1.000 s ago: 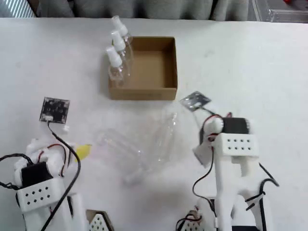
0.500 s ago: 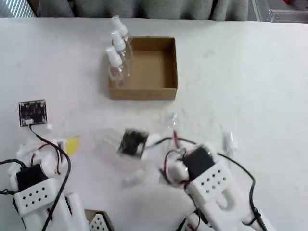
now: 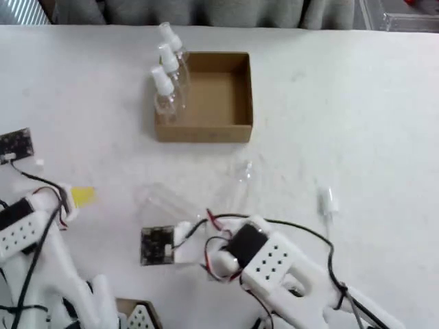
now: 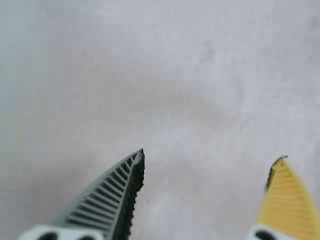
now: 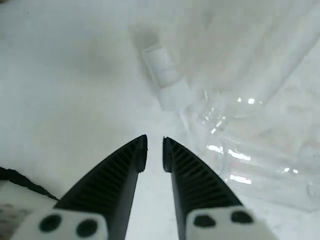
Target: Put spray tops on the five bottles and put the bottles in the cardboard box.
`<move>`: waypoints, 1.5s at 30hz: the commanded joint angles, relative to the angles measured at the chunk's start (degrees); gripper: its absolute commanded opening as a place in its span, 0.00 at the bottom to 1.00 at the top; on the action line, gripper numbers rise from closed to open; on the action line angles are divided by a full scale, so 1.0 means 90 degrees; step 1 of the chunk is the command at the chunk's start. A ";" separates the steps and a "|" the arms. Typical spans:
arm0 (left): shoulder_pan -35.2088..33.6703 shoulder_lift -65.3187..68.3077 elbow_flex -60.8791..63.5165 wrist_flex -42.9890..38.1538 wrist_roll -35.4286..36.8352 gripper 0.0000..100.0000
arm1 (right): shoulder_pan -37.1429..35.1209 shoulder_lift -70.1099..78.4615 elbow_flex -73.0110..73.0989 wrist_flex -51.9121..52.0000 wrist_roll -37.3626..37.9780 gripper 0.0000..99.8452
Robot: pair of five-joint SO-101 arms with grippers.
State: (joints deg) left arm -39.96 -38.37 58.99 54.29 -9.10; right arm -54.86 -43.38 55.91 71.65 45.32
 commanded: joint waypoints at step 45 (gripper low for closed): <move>-0.0991 0.0904 -0.0166 -0.1162 0.0547 0.37 | 0.0308 0.3551 -0.5070 -0.1968 -0.5314 0.03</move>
State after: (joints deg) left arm -47.69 -29.76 57.93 44.97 -4.70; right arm -50.02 -13.23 13.45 57.67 -0.84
